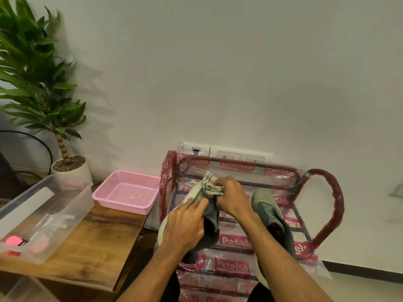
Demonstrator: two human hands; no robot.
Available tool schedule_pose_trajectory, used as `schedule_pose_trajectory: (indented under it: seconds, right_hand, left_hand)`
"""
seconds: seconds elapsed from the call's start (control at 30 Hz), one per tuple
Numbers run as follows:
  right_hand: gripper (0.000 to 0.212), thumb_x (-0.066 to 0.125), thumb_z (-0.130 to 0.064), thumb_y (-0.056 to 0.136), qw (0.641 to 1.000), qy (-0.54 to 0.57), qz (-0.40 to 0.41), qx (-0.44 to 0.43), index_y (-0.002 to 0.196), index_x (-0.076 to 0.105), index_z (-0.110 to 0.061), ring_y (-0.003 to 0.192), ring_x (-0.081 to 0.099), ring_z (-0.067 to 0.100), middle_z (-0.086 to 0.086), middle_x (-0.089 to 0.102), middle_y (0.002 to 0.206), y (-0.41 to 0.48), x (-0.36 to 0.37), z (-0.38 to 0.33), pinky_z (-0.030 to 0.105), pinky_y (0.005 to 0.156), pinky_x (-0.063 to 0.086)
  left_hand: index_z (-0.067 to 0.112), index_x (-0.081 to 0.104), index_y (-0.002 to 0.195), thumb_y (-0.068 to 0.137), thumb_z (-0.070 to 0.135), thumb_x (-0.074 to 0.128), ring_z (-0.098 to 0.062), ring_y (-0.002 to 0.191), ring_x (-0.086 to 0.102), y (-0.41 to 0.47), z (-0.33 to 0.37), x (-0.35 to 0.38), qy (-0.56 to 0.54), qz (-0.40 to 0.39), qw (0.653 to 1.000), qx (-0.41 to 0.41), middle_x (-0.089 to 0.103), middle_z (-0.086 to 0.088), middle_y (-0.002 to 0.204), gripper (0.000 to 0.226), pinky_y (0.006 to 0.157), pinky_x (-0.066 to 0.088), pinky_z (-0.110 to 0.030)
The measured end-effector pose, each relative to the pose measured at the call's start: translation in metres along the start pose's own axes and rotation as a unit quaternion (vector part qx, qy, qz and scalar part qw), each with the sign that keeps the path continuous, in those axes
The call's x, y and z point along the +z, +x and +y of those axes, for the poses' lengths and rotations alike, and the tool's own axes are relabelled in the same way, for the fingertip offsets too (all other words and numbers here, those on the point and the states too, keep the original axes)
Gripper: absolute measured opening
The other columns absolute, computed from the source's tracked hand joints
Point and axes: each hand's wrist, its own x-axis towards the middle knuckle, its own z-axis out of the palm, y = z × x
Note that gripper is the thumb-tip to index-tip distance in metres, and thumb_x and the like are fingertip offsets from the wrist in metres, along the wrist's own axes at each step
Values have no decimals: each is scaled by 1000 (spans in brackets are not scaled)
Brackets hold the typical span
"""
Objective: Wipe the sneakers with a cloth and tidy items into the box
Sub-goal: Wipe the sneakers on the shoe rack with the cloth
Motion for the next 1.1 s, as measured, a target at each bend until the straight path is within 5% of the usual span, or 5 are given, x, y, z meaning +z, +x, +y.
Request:
schedule_pose_trajectory:
  seconds: [0.3,0.57,0.8,0.93,1.1]
  right_hand:
    - [38,64,-60,83,998,13,-39,-53,84,56,-22,73,51,13,-4,57,85,0,-2,7,28,58,36]
    - [24,62,-35,93,1000,5,-23,-16,101,66,-12,86,59,21,2,62,98,9,-1,-1,33,69,45]
    - [28,62,-29,93,995,31,-90,-31,68,56,-18,60,49,11,-2,57,70,7,2,-12,22,53,37]
    - [25,58,-33,94,998,-33,-40,31,92,66,-10,82,62,27,10,67,92,12,8,-9,37,70,49]
    - [30,63,-30,91,991,36,-121,-31,78,65,-3,71,59,24,12,67,80,15,5,-12,33,61,44]
  left_hand:
    - [22,59,100,61,14,77,-17,85,67,-4,1,9,8,-18,1000,17,71,5,97,43,65,55,-28]
    - [22,60,101,60,20,82,-16,84,69,-3,-1,10,22,-36,999,6,72,6,94,46,61,55,-26]
    - [21,65,95,51,15,82,-11,66,65,2,-6,0,26,-1,1000,-4,69,8,77,48,45,42,-20]
    - [22,60,90,52,16,83,-10,64,63,2,-3,2,23,8,1000,4,68,8,76,45,46,42,-19]
    - [23,68,93,47,18,84,-9,64,64,2,-7,-4,42,17,999,2,69,11,74,49,44,40,-19]
